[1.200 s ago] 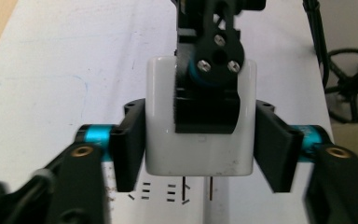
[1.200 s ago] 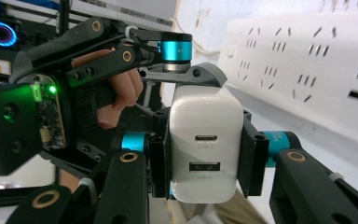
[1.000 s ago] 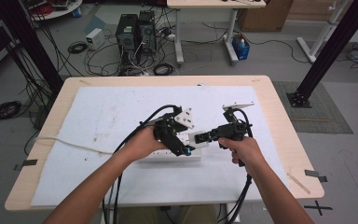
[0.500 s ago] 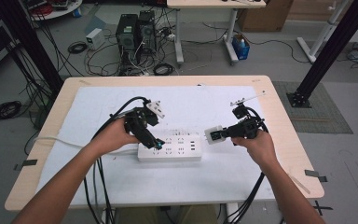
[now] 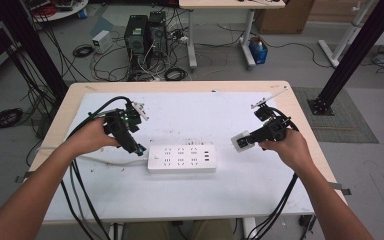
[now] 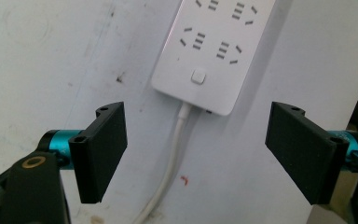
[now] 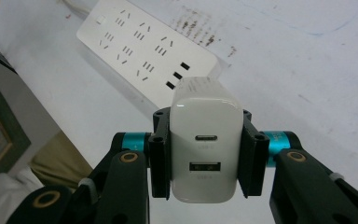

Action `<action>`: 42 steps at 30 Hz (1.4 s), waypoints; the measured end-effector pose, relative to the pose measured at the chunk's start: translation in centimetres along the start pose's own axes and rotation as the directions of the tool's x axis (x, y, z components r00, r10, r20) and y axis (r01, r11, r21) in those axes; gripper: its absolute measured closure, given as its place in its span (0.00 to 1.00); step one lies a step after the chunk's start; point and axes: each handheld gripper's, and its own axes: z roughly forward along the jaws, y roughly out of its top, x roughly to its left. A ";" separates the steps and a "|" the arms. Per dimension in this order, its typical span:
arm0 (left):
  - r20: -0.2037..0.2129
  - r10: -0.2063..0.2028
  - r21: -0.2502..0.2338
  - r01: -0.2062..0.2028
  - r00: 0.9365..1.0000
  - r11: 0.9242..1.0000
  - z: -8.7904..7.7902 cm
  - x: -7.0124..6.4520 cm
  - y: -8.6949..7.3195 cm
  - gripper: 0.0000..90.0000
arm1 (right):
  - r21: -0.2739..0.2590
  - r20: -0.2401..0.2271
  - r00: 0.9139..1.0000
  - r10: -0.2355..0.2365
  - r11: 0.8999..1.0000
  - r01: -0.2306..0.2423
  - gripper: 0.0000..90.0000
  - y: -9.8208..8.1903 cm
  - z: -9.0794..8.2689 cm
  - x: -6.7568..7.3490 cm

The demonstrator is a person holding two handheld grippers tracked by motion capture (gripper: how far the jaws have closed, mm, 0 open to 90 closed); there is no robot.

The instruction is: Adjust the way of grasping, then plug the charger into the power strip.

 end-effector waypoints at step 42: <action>-0.063 -0.051 0.057 0.055 0.997 0.997 -1.5 1.2 -4.3 0.23 | 0.167 0.154 0.958 -0.242 0.962 0.216 0.69 2.2 -2.1 1.7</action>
